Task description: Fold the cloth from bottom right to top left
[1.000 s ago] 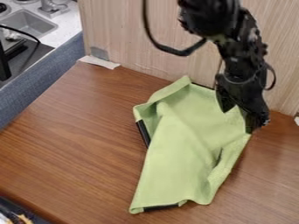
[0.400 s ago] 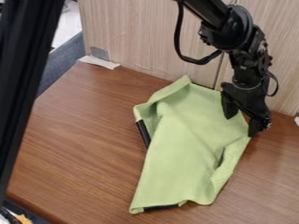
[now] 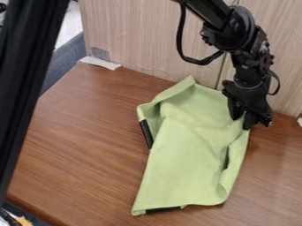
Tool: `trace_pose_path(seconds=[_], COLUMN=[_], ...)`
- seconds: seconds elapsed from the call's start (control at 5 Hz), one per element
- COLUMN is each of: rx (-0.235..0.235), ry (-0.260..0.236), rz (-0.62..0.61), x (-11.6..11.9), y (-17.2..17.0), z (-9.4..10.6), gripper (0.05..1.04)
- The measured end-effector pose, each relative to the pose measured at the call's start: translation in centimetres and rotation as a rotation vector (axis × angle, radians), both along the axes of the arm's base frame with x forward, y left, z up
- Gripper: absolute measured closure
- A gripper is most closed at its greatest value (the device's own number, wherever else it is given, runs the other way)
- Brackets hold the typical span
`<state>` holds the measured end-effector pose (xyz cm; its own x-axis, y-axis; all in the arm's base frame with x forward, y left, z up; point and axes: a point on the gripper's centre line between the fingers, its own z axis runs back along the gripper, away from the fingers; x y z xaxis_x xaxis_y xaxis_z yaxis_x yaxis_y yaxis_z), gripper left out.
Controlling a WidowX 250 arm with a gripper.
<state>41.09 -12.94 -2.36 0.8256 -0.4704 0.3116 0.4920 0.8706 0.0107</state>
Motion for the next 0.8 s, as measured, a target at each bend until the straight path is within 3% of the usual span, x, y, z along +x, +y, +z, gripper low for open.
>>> trace_pose_path(seconds=[0.2,0.4,0.8], rx=[0.0,-0.004,0.009], ry=[0.003,-0.008,-0.039], rz=[-0.004,-0.01,-0.035], x=[-0.5,-0.7,-0.8], y=[0.1,0.1,0.2], z=[0.0,0.2,1.9], gripper=[0.914,1.014,1.024])
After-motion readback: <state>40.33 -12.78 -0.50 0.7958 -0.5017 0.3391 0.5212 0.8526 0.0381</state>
